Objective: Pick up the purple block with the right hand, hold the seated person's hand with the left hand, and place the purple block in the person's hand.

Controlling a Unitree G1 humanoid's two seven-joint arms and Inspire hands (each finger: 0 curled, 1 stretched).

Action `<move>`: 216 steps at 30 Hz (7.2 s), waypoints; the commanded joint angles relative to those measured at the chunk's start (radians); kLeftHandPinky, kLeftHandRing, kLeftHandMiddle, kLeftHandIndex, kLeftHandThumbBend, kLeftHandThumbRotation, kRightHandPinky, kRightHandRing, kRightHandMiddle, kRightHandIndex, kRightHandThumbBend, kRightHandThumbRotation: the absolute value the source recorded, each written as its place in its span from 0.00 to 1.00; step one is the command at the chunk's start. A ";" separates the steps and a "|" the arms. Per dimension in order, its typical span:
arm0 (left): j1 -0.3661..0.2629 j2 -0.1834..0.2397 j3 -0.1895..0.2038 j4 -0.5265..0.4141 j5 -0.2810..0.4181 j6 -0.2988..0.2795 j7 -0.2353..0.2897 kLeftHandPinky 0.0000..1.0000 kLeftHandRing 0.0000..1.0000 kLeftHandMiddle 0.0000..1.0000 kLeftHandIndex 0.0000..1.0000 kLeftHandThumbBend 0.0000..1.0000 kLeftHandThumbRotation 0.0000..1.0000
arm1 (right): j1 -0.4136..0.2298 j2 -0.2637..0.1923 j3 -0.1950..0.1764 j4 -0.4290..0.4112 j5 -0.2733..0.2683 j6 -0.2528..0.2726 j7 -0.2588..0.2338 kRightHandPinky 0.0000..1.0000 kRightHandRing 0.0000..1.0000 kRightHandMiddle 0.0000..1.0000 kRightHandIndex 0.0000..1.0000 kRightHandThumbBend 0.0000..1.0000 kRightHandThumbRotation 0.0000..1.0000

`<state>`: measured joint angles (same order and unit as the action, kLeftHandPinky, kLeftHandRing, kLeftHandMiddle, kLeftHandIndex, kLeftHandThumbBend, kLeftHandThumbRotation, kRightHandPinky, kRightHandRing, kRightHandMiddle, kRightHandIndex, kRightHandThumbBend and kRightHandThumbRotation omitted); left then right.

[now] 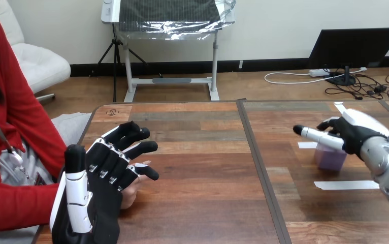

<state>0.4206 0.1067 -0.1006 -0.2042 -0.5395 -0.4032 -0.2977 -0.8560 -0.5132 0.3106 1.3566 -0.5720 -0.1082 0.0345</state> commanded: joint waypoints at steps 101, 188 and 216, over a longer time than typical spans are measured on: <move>-0.044 -0.050 0.008 -0.043 0.009 0.006 -0.011 0.45 0.66 0.69 0.66 0.66 0.95 | -0.071 0.007 -0.117 -0.028 0.149 -0.073 -0.111 0.49 0.52 0.57 0.57 0.81 1.00; -0.031 -0.043 0.008 -0.047 0.007 0.010 -0.027 0.47 0.65 0.66 0.65 0.65 0.97 | -0.051 -0.036 -0.076 -0.017 0.095 0.014 0.147 0.74 0.92 0.96 0.97 1.00 0.63; -0.032 -0.038 0.013 -0.046 0.006 0.008 -0.042 0.47 0.64 0.65 0.65 0.66 0.97 | -0.039 -0.048 -0.078 -0.011 0.100 0.015 0.225 0.81 0.94 0.98 0.95 0.97 0.37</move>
<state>0.4207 0.1054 -0.1011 -0.2049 -0.5226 -0.3864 -0.3259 -0.8589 -0.5314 0.2255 1.3563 -0.4688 -0.0856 0.2499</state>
